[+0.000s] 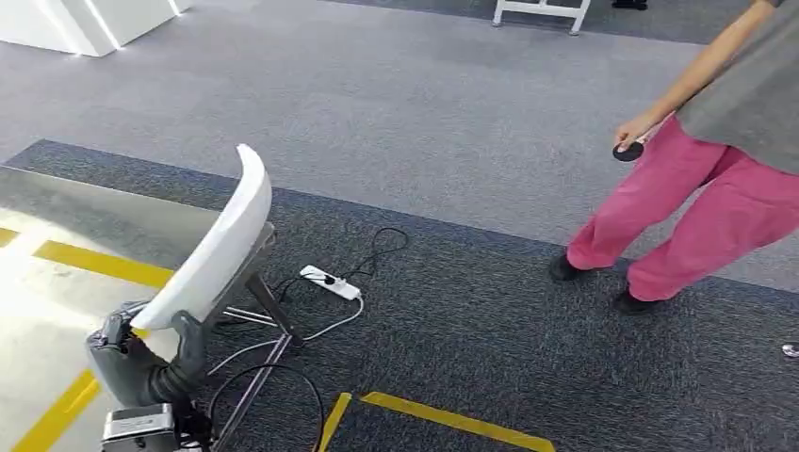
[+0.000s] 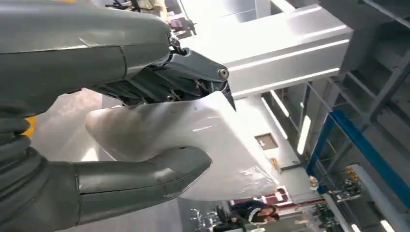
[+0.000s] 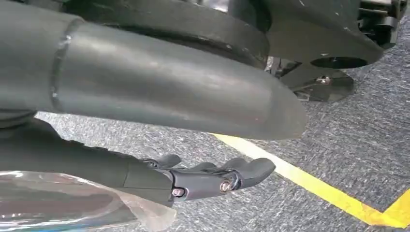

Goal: Take the parts from the cabinet and place them on the table.

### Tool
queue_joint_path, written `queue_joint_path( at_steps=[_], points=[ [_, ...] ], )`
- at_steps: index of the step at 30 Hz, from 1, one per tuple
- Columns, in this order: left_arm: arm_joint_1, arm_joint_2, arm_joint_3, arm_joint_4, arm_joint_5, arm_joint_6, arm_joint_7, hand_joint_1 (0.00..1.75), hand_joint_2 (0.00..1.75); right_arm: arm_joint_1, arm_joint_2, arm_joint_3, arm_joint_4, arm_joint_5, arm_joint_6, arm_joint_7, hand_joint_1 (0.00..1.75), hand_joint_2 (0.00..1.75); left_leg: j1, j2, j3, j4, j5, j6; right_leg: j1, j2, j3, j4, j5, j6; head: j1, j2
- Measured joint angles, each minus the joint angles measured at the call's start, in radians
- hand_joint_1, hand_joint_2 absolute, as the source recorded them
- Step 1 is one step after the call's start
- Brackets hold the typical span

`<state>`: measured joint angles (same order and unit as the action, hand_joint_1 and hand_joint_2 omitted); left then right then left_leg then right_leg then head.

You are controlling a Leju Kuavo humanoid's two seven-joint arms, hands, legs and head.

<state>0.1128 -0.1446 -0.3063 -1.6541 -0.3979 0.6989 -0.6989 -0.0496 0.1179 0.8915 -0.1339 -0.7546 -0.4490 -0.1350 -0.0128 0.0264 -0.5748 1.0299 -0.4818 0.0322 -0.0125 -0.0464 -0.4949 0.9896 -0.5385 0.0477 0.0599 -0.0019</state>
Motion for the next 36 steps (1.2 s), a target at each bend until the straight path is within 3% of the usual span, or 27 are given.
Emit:
queue_joint_path(
  at_steps=[12,25,30,31,32,33,35,36],
  points=[
    [0.001,0.009,-0.001,0.004,0.021,0.000,0.005,1.75,1.75,0.000,0.000,0.000,0.000,0.002,-0.010,-0.003,0.00,0.00,0.000,0.000,0.004,-0.008,0.002,-0.001,0.000,0.000,0.006,-0.008,0.002,0.000,0.000,0.000],
    [0.004,0.025,-0.001,0.004,0.049,0.000,0.006,1.75,1.75,0.000,0.000,0.000,0.000,-0.004,-0.010,-0.005,0.00,0.00,0.000,0.000,0.051,-0.079,0.027,-0.002,0.000,0.000,0.054,-0.083,0.030,-0.002,0.000,0.000],
    [0.003,0.033,-0.001,0.004,0.056,0.000,0.006,1.75,1.75,-0.004,0.000,0.000,0.000,-0.010,-0.010,-0.009,0.00,0.00,-0.008,-0.008,0.047,-0.081,0.025,0.010,-0.006,-0.010,0.059,-0.091,0.035,0.008,-0.002,0.000],
    [0.004,0.034,-0.001,0.003,0.056,0.000,0.006,1.75,1.75,-0.004,0.000,0.000,0.000,-0.010,-0.010,-0.010,0.00,0.00,0.005,-0.014,0.061,-0.103,0.035,0.019,-0.006,-0.009,0.051,-0.091,0.026,0.013,-0.001,0.000],
    [0.002,0.034,-0.002,0.004,0.056,0.001,0.006,1.75,1.75,-0.004,0.000,0.000,0.000,-0.010,-0.010,-0.011,0.00,0.00,0.006,-0.019,0.068,-0.111,0.039,0.020,-0.007,0.015,0.043,-0.066,0.011,0.013,0.003,0.000],
    [-0.002,0.034,-0.002,0.004,0.058,0.001,0.006,1.75,1.75,-0.004,0.000,0.000,0.000,-0.010,-0.010,-0.011,0.00,0.00,0.006,-0.025,0.066,-0.111,0.041,0.025,-0.007,0.033,0.008,0.003,-0.024,0.013,0.003,0.000],
    [0.000,0.035,-0.003,0.004,0.060,0.001,0.006,1.75,1.75,-0.002,-0.001,0.000,0.000,-0.013,-0.010,-0.011,0.00,0.00,0.005,-0.041,0.064,-0.110,0.041,0.025,-0.008,0.042,-0.091,0.186,-0.093,0.017,0.005,0.000],
    [0.001,0.036,-0.003,0.005,0.061,0.002,0.006,1.75,1.75,-0.001,-0.001,0.000,0.000,-0.014,-0.010,-0.011,0.00,0.00,0.005,-0.050,0.064,-0.109,0.040,0.024,-0.008,0.043,-0.130,0.247,-0.102,0.018,0.005,0.000]
  ],
)
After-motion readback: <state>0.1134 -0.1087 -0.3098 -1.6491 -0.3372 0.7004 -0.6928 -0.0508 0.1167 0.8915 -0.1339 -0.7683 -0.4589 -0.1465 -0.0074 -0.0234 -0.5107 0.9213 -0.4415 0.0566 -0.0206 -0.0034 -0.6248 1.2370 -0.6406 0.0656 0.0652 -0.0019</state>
